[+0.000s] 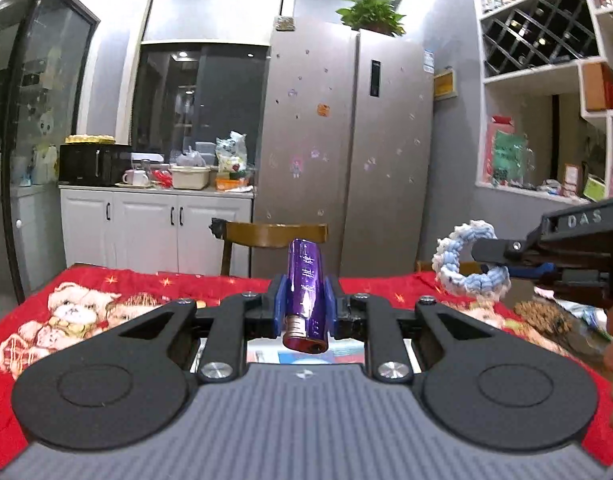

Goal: Organize objects
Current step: 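Carry the purple cylinder and blue-and-white ring with both grippers over the box, then open both grippers to drop the cylinder and ring into the box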

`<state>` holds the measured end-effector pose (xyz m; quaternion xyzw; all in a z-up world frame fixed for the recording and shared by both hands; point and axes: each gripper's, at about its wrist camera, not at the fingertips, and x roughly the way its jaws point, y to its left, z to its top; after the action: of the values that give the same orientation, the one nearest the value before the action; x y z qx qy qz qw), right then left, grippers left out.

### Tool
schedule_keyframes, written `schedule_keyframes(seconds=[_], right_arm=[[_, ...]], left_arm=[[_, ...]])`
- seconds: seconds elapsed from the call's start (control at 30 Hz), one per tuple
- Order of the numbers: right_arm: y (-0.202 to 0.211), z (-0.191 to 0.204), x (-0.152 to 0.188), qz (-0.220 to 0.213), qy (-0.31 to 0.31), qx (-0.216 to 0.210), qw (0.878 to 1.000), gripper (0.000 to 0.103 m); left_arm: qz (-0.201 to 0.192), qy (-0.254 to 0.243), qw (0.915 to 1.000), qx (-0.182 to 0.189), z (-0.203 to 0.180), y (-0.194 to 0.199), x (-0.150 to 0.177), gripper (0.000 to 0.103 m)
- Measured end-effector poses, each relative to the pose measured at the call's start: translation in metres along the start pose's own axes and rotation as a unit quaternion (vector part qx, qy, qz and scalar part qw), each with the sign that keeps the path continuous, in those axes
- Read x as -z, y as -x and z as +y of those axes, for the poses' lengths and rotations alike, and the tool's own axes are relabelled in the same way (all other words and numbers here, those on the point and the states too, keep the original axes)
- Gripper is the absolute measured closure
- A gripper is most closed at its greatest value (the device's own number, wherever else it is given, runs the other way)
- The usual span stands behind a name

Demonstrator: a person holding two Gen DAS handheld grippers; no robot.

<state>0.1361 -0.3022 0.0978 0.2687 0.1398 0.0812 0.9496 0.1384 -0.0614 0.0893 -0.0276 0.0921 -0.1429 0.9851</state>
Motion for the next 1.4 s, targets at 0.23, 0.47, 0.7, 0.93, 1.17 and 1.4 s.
schedule_keyframes(seconds=[0.23,0.47,0.7,0.93,1.17,1.4], right_arm=[[-0.047,-0.009,-0.015,0.055,-0.009,0.022,0.998,0.089],[-0.087,-0.052,-0.003,0.092,-0.051,0.038,0.994,0.089],[-0.116,-0.085,0.025,0.134,-0.052,0.078,0.987,0.089],[-0.127,-0.098,0.039,0.161,-0.051,0.093,0.981,0.089],[-0.127,-0.094,0.044,0.166,-0.045,0.089,0.981,0.089],[-0.132,-0.091,0.048,0.175,-0.034,0.088,0.980,0.089]], left_arm=[[0.069,0.035,0.9968,0.019,-0.013,-0.070,-0.012,0.079],[0.129,0.044,0.9892,0.053,-0.023,-0.124,0.005,0.079],[0.197,0.025,0.9793,0.038,-0.017,-0.155,0.051,0.079],[0.221,0.047,0.9733,0.040,-0.004,-0.164,0.067,0.080],[0.214,0.040,0.9753,0.039,-0.009,-0.160,0.066,0.081],[0.212,0.035,0.9761,0.033,-0.009,-0.158,0.064,0.081]])
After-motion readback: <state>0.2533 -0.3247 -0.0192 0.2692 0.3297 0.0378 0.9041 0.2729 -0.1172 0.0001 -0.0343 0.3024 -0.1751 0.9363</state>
